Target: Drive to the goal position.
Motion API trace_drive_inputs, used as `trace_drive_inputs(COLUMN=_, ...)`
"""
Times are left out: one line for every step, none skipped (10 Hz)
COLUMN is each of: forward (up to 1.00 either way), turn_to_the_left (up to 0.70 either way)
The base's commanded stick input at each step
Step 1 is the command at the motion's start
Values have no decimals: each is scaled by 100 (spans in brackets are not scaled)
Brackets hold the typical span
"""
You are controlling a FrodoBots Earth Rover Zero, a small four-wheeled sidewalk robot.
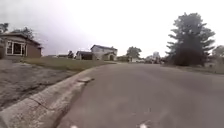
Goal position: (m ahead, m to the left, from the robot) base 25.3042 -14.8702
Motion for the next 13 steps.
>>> trace_drive_inputs(forward=100, turn_to_the_left=0)
trace_drive_inputs(forward=100, turn_to_the_left=0)
trace_drive_inputs(forward=100, turn_to_the_left=0)
trace_drive_inputs(forward=100, turn_to_the_left=0)
trace_drive_inputs(forward=100, turn_to_the_left=0)
trace_drive_inputs(forward=100, turn_to_the_left=0)
trace_drive_inputs(forward=100, turn_to_the_left=0)
trace_drive_inputs(forward=100, turn_to_the_left=0)
trace_drive_inputs(forward=100, turn_to_the_left=0)
trace_drive_inputs(forward=100, turn_to_the_left=0)
trace_drive_inputs(forward=100, turn_to_the_left=0)
trace_drive_inputs(forward=100, turn_to_the_left=0)
trace_drive_inputs(forward=100, turn_to_the_left=0)
